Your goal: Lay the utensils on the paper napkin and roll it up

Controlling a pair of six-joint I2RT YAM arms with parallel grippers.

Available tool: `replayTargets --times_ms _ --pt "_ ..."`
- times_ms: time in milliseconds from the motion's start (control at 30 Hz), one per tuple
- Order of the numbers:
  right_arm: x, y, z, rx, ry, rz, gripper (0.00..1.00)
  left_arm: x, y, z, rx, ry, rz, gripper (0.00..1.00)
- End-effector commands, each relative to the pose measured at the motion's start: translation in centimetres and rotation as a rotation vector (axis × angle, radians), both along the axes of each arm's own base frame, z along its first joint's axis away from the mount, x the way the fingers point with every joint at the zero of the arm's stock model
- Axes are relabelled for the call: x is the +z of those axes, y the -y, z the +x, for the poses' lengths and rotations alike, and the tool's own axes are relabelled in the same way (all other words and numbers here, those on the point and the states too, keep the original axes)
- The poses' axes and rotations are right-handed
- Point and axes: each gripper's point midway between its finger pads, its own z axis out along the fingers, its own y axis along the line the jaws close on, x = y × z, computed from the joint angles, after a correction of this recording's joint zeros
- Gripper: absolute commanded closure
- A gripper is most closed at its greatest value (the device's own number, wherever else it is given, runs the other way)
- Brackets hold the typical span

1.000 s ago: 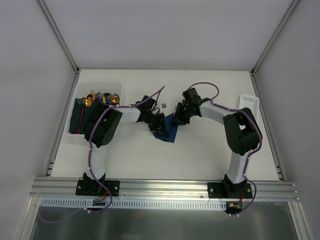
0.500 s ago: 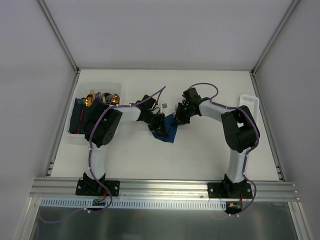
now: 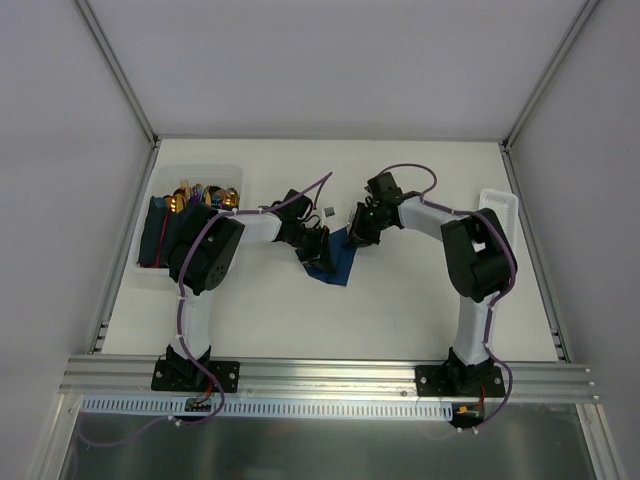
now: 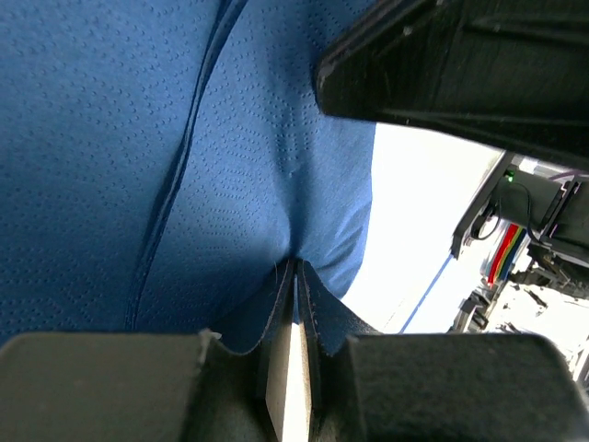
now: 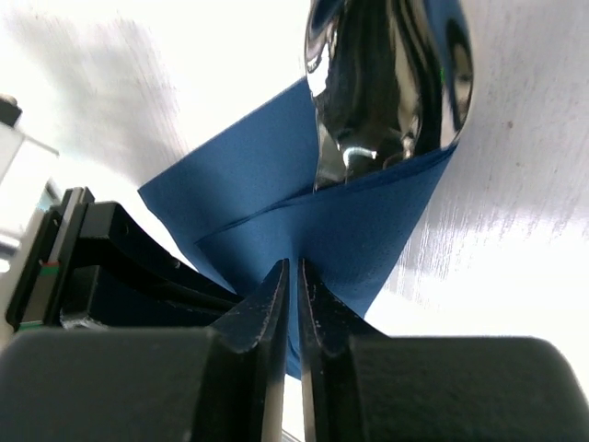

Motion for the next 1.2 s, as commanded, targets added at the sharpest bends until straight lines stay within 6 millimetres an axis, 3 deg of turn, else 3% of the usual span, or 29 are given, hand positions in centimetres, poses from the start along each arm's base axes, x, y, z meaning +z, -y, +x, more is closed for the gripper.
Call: replayTargets --times_ms 0,367,700,767,900,1067,1167 --pt "-0.2 0.5 1.0 -0.005 -0.007 -0.044 0.9 -2.4 -2.1 -1.4 -0.027 -0.028 0.11 0.92" --pt "-3.6 2.8 -0.7 0.017 -0.073 -0.171 0.93 -1.7 -2.8 -2.2 -0.125 -0.012 0.114 0.92" --pt "-4.8 5.4 -3.2 -0.04 -0.144 -0.22 0.98 -1.8 -3.6 -1.6 -0.147 0.015 0.146 0.92" --pt "-4.7 5.1 -3.2 -0.041 -0.14 -0.189 0.98 -1.8 -3.7 -1.3 -0.145 0.018 0.149 0.92" --pt "-3.1 3.6 -2.2 -0.029 -0.078 -0.1 0.97 -1.9 -3.7 -1.2 -0.145 0.016 0.157 0.92" --pt "0.7 1.2 0.4 0.0 0.01 0.011 0.94 -2.1 -3.8 -0.9 -0.143 0.013 0.167 0.92" --pt "2.1 0.3 1.0 0.011 0.026 0.041 0.92 -2.1 -3.7 -0.8 -0.141 0.013 0.165 0.92"
